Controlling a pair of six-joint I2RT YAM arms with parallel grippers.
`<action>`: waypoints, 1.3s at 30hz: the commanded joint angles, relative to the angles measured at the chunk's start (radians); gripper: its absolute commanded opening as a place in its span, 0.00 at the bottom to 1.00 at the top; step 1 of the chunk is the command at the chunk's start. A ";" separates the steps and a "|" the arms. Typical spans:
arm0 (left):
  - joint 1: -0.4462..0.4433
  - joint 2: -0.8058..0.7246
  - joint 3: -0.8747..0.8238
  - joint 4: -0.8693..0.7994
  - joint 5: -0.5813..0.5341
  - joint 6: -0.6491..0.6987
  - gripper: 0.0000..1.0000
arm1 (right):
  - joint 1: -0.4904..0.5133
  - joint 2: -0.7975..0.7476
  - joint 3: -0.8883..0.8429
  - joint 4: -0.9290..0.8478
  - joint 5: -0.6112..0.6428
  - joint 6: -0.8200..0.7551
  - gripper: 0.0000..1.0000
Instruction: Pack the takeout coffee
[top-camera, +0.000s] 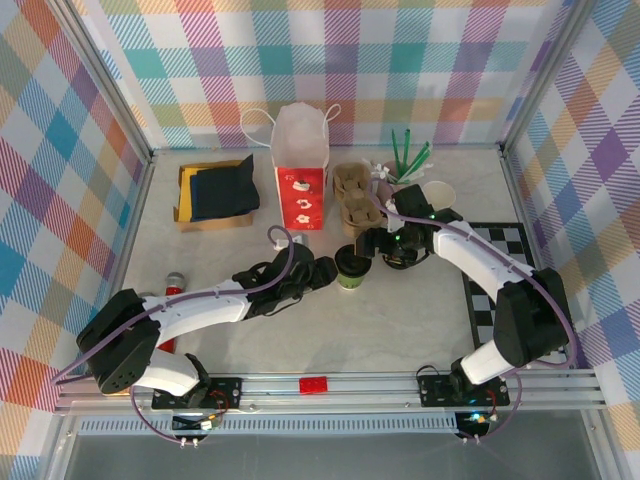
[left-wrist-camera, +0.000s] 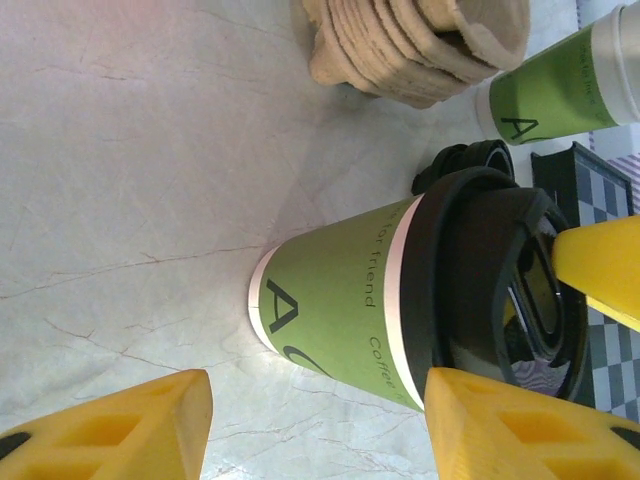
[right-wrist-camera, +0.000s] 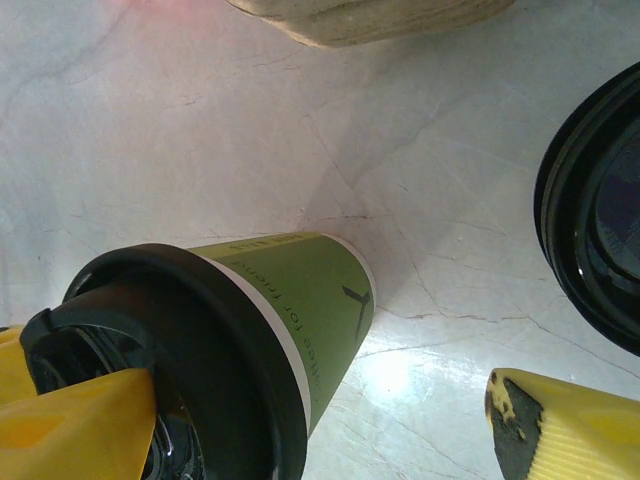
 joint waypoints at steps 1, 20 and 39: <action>0.007 -0.034 0.035 -0.033 -0.018 0.028 0.59 | 0.005 0.025 -0.003 -0.129 0.063 -0.032 0.85; 0.008 -0.008 0.095 -0.091 -0.033 0.071 0.60 | 0.011 -0.024 0.069 -0.122 -0.070 -0.066 0.87; 0.007 0.061 0.156 -0.131 0.011 0.125 0.62 | 0.014 -0.145 -0.039 -0.122 -0.070 -0.034 0.88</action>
